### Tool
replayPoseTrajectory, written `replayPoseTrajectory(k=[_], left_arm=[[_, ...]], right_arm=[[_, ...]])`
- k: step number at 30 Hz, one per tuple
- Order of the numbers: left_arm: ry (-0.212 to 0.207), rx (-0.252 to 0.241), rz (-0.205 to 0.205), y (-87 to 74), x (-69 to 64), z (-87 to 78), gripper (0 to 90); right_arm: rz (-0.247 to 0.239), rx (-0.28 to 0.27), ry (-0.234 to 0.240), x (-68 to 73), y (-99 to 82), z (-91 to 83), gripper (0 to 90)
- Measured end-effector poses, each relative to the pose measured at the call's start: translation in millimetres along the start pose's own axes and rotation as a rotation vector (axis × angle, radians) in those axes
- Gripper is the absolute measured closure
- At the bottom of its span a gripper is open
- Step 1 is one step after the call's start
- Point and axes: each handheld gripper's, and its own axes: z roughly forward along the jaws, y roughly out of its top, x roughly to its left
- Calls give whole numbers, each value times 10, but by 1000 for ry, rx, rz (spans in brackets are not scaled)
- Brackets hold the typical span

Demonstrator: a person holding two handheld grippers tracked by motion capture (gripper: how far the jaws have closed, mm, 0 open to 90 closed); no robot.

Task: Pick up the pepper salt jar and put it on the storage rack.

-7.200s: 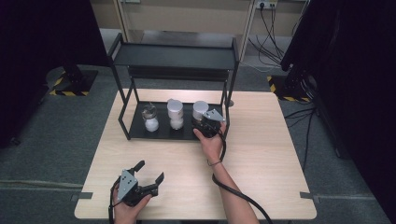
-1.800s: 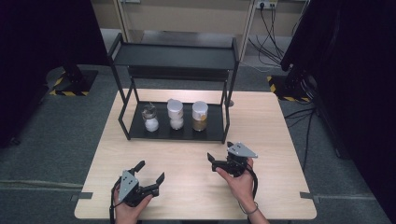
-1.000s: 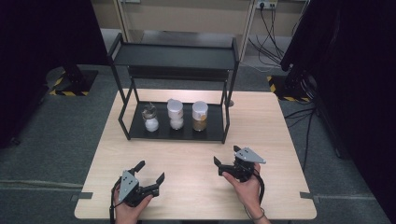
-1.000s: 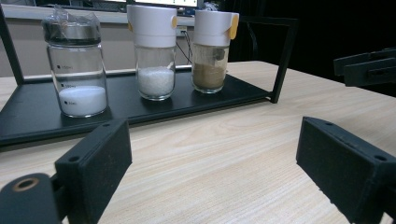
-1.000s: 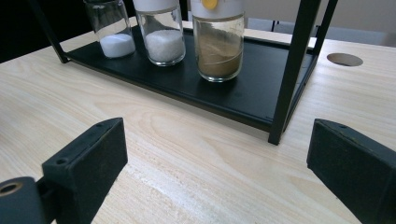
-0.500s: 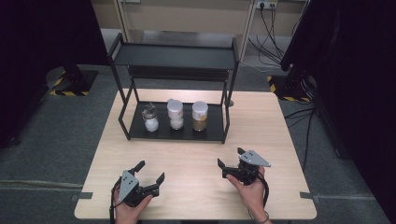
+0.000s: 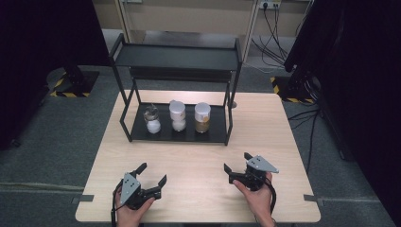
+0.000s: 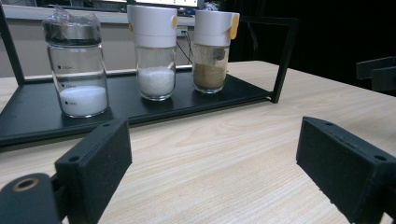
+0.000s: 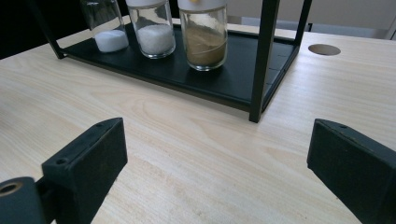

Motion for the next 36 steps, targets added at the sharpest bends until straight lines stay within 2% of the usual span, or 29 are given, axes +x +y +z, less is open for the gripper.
replayPoseTrajectory(k=[19,36], left_arm=[[2,0,-4,1,2,1,101],[3,-2,-5,0,2,0,101]], right_arm=[[14,2,-17,-69,-99,-150,52],[44,5,-60,-200,-221,-246,52]])
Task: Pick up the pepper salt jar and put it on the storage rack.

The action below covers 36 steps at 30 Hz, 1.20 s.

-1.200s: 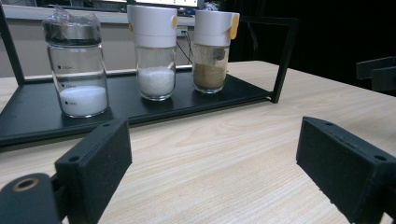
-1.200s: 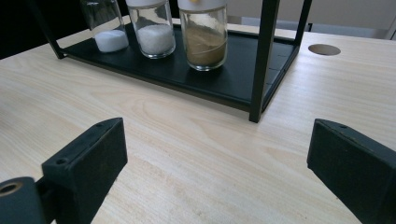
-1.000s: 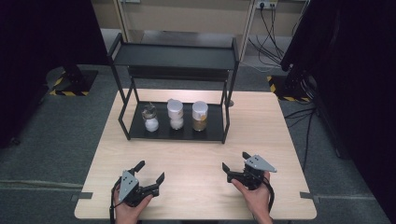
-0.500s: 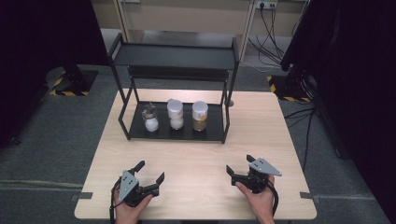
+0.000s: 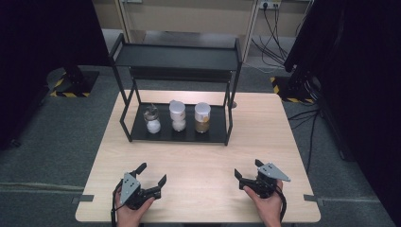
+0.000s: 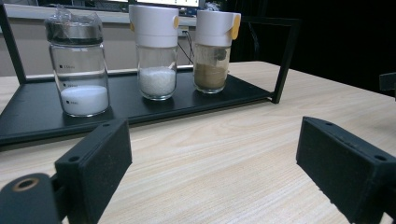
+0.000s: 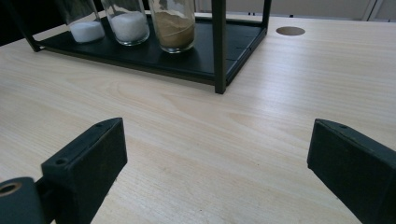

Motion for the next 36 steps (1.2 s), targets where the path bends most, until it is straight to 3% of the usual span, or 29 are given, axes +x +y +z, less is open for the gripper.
replayPoseTrajectory(k=[10,36], left_arm=[[0,1,0,0,0,0,101],[-4,4,-4,2,5,5,101]], right_arm=[[18,-4,-22,-62,-46,-21,52],[35,-4,-16,-84,-123,-24,52]])
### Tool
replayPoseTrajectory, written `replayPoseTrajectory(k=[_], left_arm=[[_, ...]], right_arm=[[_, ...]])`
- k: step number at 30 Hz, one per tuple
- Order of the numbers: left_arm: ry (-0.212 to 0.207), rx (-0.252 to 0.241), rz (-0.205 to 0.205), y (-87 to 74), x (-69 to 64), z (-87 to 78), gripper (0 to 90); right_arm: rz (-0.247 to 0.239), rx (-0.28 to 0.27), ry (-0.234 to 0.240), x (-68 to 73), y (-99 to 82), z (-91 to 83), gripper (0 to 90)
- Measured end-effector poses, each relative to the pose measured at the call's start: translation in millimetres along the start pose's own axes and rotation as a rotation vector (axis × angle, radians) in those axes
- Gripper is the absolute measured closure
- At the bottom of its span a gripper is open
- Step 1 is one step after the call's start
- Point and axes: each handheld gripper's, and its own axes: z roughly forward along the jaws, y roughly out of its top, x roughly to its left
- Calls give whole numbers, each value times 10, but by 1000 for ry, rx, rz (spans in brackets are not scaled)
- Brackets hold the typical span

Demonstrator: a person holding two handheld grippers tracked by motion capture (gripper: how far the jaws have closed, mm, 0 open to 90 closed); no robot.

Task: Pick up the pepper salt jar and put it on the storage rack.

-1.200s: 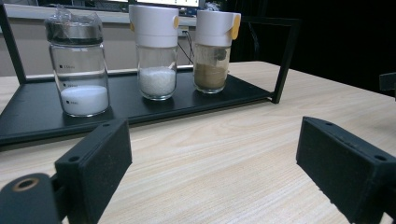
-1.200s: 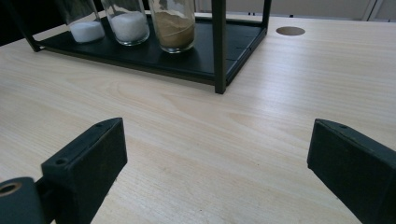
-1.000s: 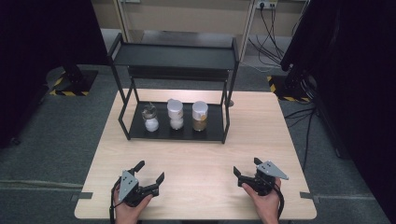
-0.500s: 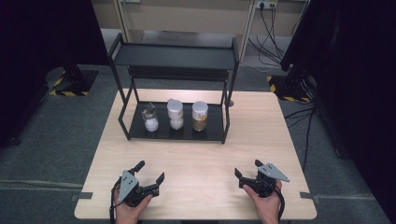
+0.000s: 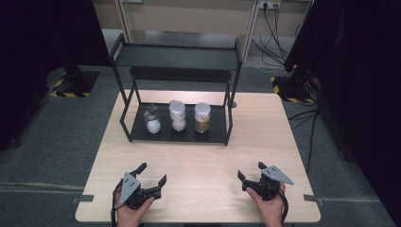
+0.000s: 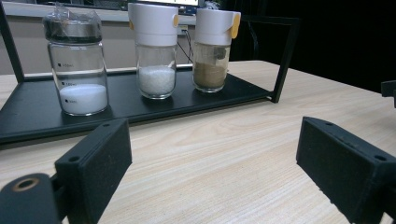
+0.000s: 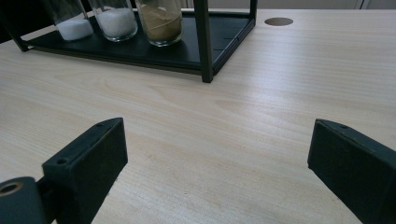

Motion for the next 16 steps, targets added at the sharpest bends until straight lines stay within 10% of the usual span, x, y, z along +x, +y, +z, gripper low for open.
replayPoseTrajectory(k=[16], left_arm=[[3,3,-6,1,8,1,101]], right_arm=[[1,-6,5,-2,-3,-6,53]])
